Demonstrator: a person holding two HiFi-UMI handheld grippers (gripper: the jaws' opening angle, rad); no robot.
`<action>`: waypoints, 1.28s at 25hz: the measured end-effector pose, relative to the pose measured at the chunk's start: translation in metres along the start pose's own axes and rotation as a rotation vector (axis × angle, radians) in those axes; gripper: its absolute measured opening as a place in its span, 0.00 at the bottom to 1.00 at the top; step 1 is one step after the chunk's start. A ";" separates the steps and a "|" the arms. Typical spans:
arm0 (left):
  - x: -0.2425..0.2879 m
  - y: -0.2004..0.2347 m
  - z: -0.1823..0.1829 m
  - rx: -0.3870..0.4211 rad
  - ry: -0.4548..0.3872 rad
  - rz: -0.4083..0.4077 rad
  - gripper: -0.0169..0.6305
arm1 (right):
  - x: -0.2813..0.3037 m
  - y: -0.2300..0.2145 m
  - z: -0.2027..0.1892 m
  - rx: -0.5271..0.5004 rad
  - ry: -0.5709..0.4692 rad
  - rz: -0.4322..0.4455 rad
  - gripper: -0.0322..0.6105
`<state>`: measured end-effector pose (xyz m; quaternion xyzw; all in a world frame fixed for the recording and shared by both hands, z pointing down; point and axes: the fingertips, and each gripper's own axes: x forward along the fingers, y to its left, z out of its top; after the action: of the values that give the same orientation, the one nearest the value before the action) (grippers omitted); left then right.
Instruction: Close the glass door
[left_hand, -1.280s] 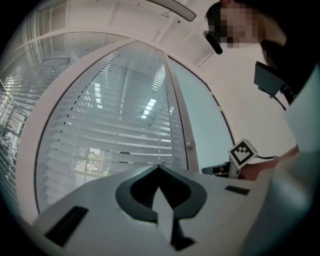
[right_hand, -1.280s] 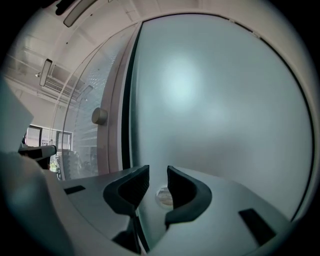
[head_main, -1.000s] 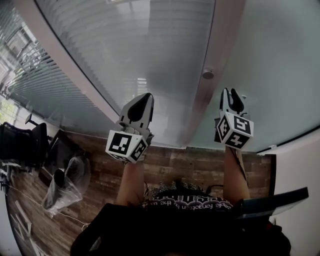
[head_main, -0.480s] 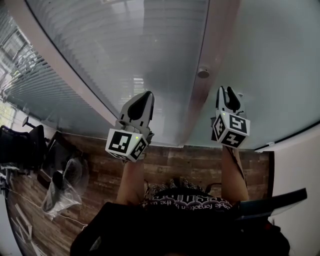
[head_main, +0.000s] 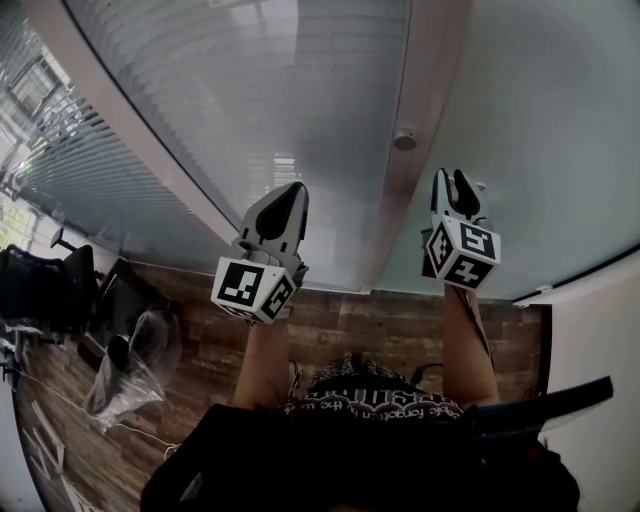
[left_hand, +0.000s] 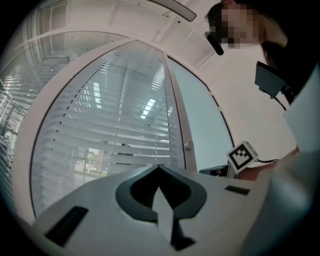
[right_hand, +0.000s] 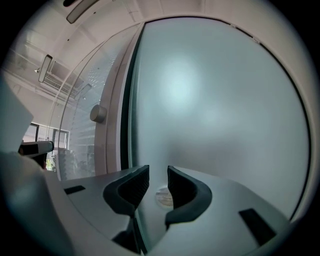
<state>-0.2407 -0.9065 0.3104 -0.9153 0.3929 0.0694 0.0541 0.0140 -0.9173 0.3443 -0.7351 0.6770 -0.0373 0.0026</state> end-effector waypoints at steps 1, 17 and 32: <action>-0.002 -0.001 0.002 0.002 -0.001 0.001 0.03 | -0.001 0.001 0.001 0.007 0.002 0.009 0.21; -0.003 -0.051 0.008 -0.004 -0.001 -0.041 0.03 | -0.079 0.014 0.018 -0.037 -0.092 0.158 0.06; -0.016 -0.073 0.011 0.006 0.017 -0.007 0.03 | -0.112 0.006 0.038 -0.091 -0.154 0.177 0.05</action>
<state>-0.1994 -0.8438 0.3050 -0.9171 0.3904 0.0603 0.0537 0.0012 -0.8086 0.3000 -0.6725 0.7380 0.0507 0.0246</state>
